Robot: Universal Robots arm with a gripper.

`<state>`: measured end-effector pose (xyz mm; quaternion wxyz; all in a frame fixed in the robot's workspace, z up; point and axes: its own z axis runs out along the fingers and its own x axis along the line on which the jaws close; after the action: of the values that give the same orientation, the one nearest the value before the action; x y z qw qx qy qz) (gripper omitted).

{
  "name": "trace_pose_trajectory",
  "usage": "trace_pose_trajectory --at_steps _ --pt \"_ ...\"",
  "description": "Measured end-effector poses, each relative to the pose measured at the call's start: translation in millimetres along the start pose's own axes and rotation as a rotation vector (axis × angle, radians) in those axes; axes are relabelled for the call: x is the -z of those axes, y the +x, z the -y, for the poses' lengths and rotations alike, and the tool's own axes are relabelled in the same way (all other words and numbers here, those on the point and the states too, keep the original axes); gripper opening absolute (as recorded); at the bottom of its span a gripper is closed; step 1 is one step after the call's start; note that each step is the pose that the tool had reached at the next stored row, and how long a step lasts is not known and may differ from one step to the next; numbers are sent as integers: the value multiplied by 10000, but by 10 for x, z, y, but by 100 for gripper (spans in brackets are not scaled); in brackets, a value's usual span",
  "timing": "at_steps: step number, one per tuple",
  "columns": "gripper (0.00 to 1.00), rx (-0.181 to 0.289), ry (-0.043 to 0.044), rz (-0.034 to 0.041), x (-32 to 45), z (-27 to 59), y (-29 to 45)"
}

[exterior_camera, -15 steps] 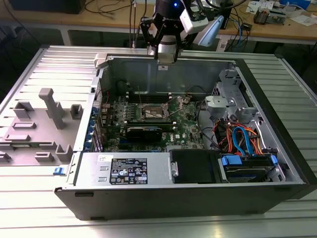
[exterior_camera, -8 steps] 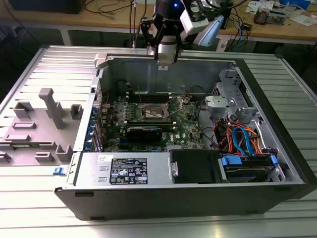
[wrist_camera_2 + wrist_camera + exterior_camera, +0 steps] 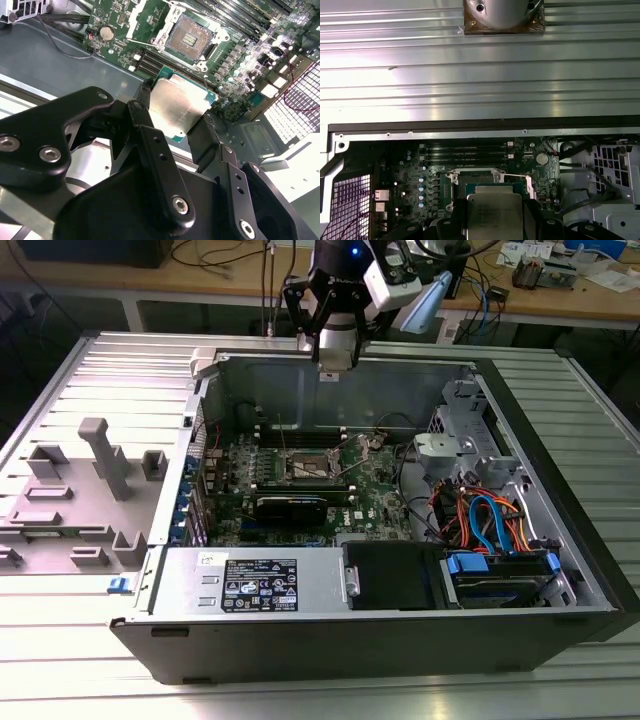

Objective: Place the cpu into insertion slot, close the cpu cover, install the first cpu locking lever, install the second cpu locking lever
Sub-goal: 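Place the cpu into insertion slot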

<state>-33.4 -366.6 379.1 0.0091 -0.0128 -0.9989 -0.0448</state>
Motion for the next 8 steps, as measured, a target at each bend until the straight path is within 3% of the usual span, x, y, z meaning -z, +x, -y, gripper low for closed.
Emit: trace_pose_trajectory --at_steps 8 --pt "54 0 0 0 4 44 -1"
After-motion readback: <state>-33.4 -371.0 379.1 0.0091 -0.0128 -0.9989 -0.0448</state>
